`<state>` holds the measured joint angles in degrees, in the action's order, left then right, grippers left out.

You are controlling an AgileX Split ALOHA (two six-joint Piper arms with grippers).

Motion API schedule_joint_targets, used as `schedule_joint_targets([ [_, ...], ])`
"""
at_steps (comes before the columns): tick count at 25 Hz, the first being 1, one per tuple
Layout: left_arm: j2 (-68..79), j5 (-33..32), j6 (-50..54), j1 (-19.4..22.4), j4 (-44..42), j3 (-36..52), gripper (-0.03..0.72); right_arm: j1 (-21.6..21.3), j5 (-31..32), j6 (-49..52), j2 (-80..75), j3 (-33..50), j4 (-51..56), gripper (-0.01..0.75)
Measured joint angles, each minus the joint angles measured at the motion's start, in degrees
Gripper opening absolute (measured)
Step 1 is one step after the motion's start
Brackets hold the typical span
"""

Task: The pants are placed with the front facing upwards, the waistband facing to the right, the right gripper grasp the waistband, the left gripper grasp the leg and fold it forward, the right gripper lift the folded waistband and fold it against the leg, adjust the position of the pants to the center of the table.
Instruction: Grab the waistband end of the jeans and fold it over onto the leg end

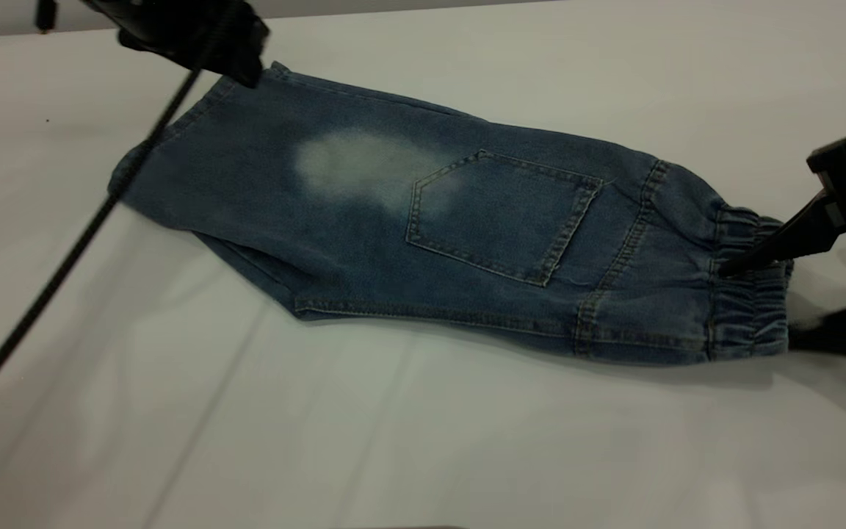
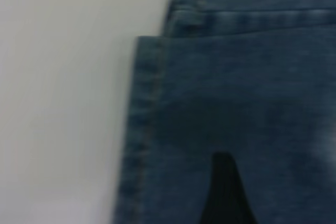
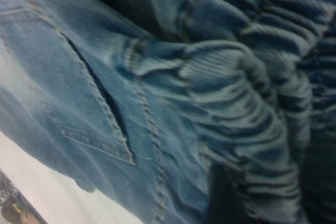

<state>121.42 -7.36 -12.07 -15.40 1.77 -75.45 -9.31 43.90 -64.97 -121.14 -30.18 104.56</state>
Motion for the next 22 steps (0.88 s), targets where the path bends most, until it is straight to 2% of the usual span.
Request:
schedule_joint_targets([
  [2, 0.00, -0.42, 0.00, -1.63, 0.00, 0.00, 0.461, 0.00, 0.00, -0.33, 0.00, -0.52, 0.00, 0.274],
  [5, 0.00, -0.82, 0.00, -4.59, 0.00, 0.00, 0.461, 0.00, 0.74, -1.14, 0.00, -0.97, 0.00, 0.103],
  [7, 0.00, -1.01, 0.00, -6.92, 0.00, 0.00, 0.461, 0.00, 2.41, -2.20, 0.00, -1.45, 0.00, 0.047],
  [12, 0.63, -1.17, 0.00, -12.56, 0.00, -0.12, 0.461, 0.00, 9.21, -4.90, 0.00, -5.51, -0.18, 0.040],
  [17, 3.91, -1.17, 0.00, -18.31, 0.00, -0.17, 0.461, 0.00, 18.60, -5.10, 0.00, -11.45, -0.46, 0.040],
  [22, 7.47, -0.88, 0.00, -23.18, 0.00, -0.17, 0.461, 0.00, 20.42, -4.80, 0.32, -16.18, -3.15, 0.040],
])
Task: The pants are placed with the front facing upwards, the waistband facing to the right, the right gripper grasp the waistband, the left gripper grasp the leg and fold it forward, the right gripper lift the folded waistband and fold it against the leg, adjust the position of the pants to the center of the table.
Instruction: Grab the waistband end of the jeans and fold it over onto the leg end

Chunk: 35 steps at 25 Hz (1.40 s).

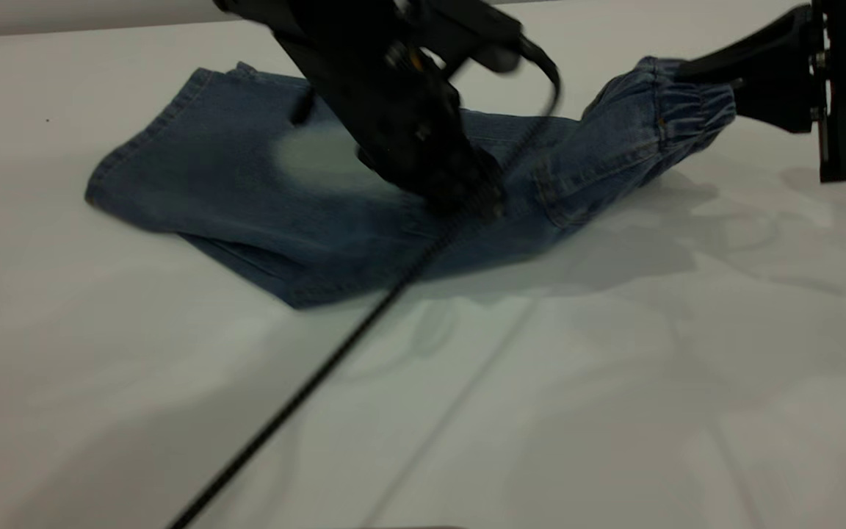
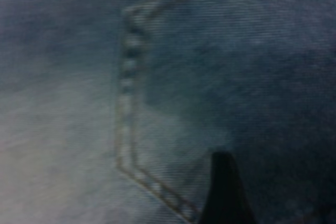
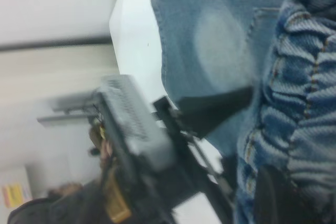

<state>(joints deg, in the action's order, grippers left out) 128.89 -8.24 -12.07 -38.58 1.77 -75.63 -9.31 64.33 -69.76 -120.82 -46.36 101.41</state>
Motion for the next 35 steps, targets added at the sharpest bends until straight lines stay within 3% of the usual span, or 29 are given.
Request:
schedule_joint_targets([
  [11, 2.12, 7.28, 0.88, -6.60, 3.98, -0.29, 0.461, 0.00, 0.17, 2.42, 8.70, -5.21, -8.88, 0.040],
  [17, -2.14, 5.21, 0.55, -2.36, 4.25, -0.29, 0.461, 0.00, 0.54, 2.54, 11.38, -5.45, -10.01, 0.040],
  [24, -3.28, -3.91, 0.55, 4.58, 4.26, -0.29, 0.461, 0.00, 0.66, 2.60, 14.87, -9.79, -10.69, 0.040],
  [35, 1.30, -0.56, 0.49, 0.32, 4.41, -0.34, 0.461, 2.94, 1.61, 2.93, 15.73, -14.64, -12.88, 0.040],
])
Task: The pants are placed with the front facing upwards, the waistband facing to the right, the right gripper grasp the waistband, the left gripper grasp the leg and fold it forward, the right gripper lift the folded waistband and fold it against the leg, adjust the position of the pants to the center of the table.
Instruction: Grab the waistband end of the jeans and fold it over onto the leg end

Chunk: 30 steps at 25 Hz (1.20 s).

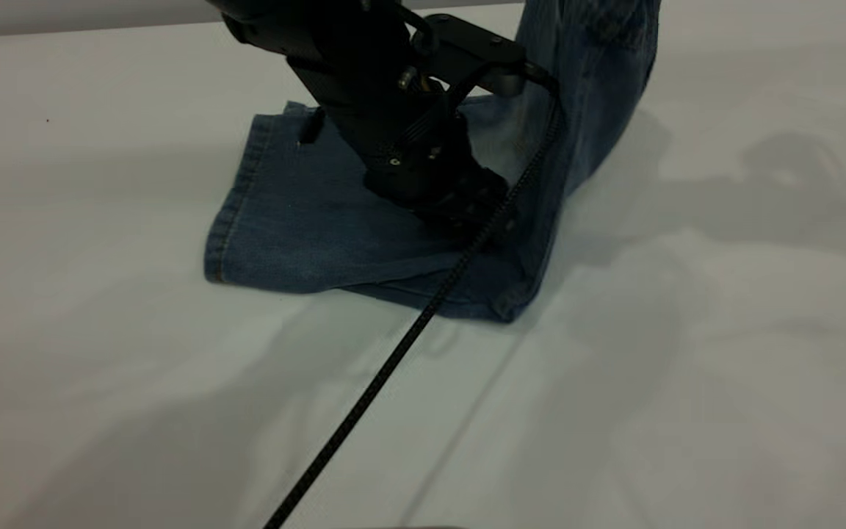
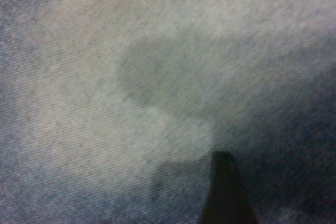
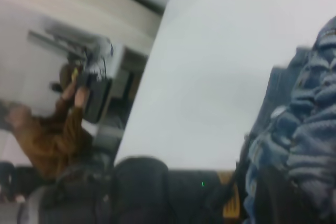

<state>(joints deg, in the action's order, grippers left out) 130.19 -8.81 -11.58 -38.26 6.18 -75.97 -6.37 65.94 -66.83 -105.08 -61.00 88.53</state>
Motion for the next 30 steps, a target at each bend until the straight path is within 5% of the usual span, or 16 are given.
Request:
schedule_joint_targets([
  [12, -21.80, -5.52, -0.10, 11.10, -0.11, 0.00, 0.461, 4.06, -1.92, -0.36, 0.00, 0.00, -2.13, 0.040],
  [18, -36.75, -7.73, -0.17, 16.44, -0.17, 0.00, 0.461, 14.83, -14.08, -5.47, -1.63, -0.02, 5.10, 0.040],
  [24, -46.99, -11.39, -0.23, 16.68, -0.22, 0.12, 0.461, 26.92, -27.15, -14.15, -7.61, -2.56, 13.34, 0.040],
  [30, -51.36, -14.25, -0.23, 16.68, -0.22, 0.30, 0.461, 33.34, -34.21, -15.59, -16.08, -9.76, 14.07, 0.062],
])
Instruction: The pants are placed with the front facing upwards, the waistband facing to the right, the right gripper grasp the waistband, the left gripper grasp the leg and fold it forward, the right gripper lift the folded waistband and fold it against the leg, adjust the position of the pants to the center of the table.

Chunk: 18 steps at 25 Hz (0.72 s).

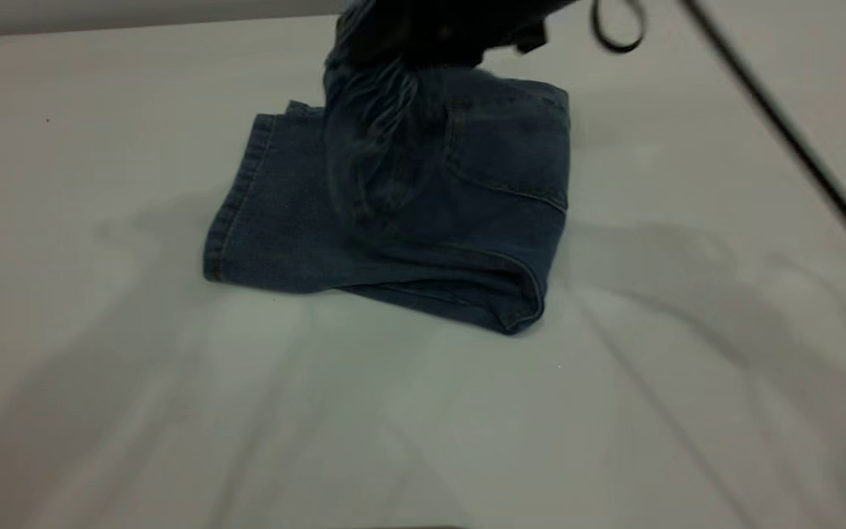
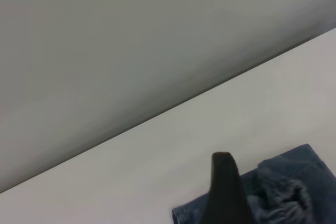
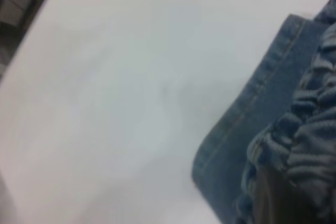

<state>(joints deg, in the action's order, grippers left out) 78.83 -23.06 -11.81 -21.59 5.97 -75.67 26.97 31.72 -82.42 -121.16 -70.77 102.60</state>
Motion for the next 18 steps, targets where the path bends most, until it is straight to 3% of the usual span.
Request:
schedule_joint_targets([
  [4, -0.33, -2.15, 0.00, 0.00, 0.05, 0.18, 0.461, 1.27, -0.76, 0.22, -3.87, -4.74, 0.04, 0.185],
  [9, -0.33, -3.81, -0.13, 0.00, 0.05, 0.23, 0.461, 2.16, -0.06, 5.85, -4.35, -8.51, -3.90, 0.489],
  [11, -0.33, -3.93, -0.72, 0.00, 0.05, 0.23, 0.461, 2.44, 1.30, 11.54, -4.39, -9.92, -8.81, 0.565],
  [14, -0.33, -3.93, -1.85, 0.00, 0.10, 0.23, 0.461, 4.07, 2.23, 27.07, -4.39, -13.75, -20.98, 0.575],
  [18, -0.33, -3.93, -2.48, 0.00, 0.10, 0.23, 0.461, 8.37, 4.03, 52.16, -4.49, -20.83, -46.33, 0.506],
])
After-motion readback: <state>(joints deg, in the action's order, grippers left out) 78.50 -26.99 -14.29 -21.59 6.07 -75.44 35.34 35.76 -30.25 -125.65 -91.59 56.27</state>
